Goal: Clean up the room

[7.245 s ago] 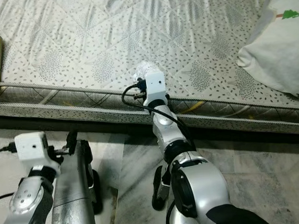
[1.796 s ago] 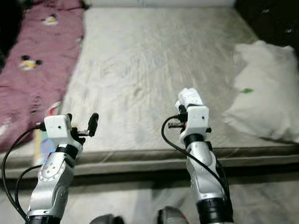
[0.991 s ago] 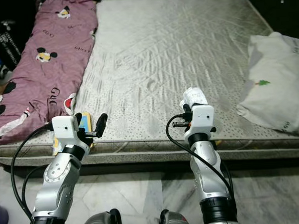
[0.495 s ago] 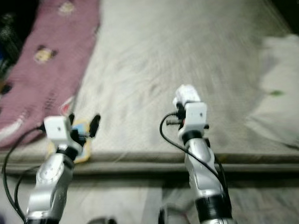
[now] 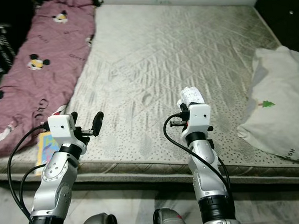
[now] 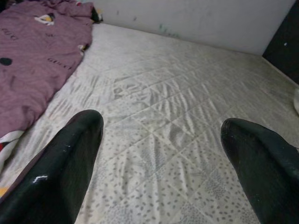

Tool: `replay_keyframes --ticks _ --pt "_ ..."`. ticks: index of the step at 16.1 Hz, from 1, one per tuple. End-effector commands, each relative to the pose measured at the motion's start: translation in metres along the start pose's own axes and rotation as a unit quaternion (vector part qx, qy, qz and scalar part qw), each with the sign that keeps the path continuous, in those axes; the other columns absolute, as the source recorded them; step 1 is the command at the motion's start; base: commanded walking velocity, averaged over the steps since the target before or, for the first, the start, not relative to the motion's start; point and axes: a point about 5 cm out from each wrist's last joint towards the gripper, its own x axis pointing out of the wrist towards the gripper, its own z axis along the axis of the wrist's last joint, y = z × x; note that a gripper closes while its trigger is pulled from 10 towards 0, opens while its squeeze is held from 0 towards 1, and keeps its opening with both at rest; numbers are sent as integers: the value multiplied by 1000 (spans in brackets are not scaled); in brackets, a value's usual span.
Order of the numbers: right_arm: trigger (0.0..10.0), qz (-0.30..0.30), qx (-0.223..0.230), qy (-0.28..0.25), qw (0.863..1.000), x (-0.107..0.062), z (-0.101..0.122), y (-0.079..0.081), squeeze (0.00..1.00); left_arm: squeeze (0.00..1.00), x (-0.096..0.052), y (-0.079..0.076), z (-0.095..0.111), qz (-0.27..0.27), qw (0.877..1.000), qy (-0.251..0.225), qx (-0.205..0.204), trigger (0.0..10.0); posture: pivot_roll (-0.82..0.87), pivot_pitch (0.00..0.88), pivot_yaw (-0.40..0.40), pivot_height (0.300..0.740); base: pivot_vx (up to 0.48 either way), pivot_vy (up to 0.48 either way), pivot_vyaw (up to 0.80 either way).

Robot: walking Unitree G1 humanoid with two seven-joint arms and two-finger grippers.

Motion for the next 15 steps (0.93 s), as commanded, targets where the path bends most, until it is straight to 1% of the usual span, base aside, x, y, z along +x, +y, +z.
replay_keyframes --ticks 1,3,15 --pt "10000 -8 0 6 1000 -2 -2 -5 0 0 0 -1 -3 2 1000 9 -3 10000 1 160 -6 740 0 371 -800" --pt "10000 -9 -1 6 1000 -2 -2 -5 0 0 0 -2 -3 1 1000 10 -6 10000 -1 162 -9 740 0 480 -459" --pt "10000 -1 -7 9 1000 -1 -3 -5 0 0 0 -2 -4 4 1000 12 -9 10000 -6 165 -14 740 0 480 0"
